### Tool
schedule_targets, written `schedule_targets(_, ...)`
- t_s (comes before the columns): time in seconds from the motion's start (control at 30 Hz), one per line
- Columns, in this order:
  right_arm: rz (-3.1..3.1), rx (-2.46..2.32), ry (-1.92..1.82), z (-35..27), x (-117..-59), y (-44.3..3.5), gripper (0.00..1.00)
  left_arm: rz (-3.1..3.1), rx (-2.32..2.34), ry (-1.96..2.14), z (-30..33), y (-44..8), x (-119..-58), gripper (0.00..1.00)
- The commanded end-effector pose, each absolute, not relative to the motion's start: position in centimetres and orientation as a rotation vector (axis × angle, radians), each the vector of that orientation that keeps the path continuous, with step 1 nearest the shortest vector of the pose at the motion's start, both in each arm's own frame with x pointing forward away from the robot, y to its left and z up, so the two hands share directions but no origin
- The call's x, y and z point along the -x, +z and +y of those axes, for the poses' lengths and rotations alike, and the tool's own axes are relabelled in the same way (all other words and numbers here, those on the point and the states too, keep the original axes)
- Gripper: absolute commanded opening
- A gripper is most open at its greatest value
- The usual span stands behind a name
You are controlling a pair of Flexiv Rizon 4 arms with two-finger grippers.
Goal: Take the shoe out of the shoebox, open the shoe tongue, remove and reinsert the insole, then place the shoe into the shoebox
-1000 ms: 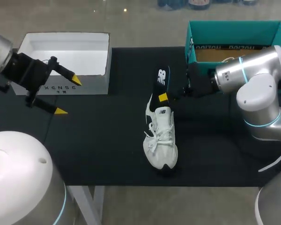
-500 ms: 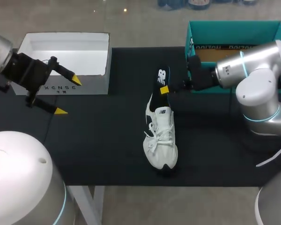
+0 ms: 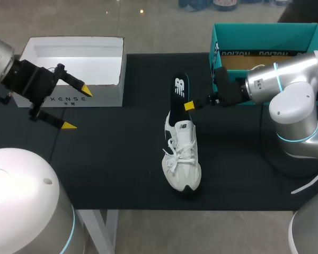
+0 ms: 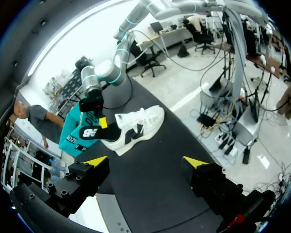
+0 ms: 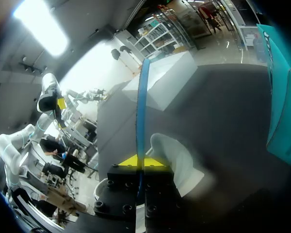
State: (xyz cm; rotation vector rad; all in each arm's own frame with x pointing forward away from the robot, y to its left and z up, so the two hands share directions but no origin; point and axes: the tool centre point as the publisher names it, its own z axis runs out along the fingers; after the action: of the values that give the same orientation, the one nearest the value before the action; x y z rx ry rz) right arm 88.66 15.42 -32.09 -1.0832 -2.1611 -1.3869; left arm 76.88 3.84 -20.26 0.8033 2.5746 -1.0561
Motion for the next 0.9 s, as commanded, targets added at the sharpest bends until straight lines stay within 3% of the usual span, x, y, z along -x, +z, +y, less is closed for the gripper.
schedule_targets(0.03,-2.157,1.080,-1.383,15.9,-88.4,-32.5,0.00,2.579,-0.804,-1.050,3.9,-20.2,-76.8,1.00)
schedule_targets(0.7,-2.084,1.126,-1.269,15.5,-82.8,-36.2,0.00,2.579,-0.804,-1.050,3.9,-20.2,-76.8,1.00)
schedule_targets(0.73,-2.084,1.127,-1.269,15.6,-83.0,-36.1,0.06,2.579,-0.804,-1.050,3.9,-20.2,-76.8,1.00)
schedule_targets(0.77,-2.084,1.129,-1.272,15.5,-83.3,-36.0,0.35,2.579,-0.804,-1.050,3.9,-20.2,-76.8,1.00)
schedule_targets(0.8,-2.090,1.129,-1.276,15.6,-83.5,-35.8,0.43,2.579,-0.804,-1.050,3.9,-20.2,-76.8,1.00)
schedule_targets(0.87,-2.102,1.122,-1.279,15.7,-84.1,-35.5,0.50,2.579,-0.804,-1.050,3.9,-20.2,-76.8,1.00)
schedule_targets(0.9,-2.109,1.117,-1.285,15.7,-84.5,-35.3,0.62,2.579,-0.804,-1.050,3.9,-20.2,-76.8,1.00)
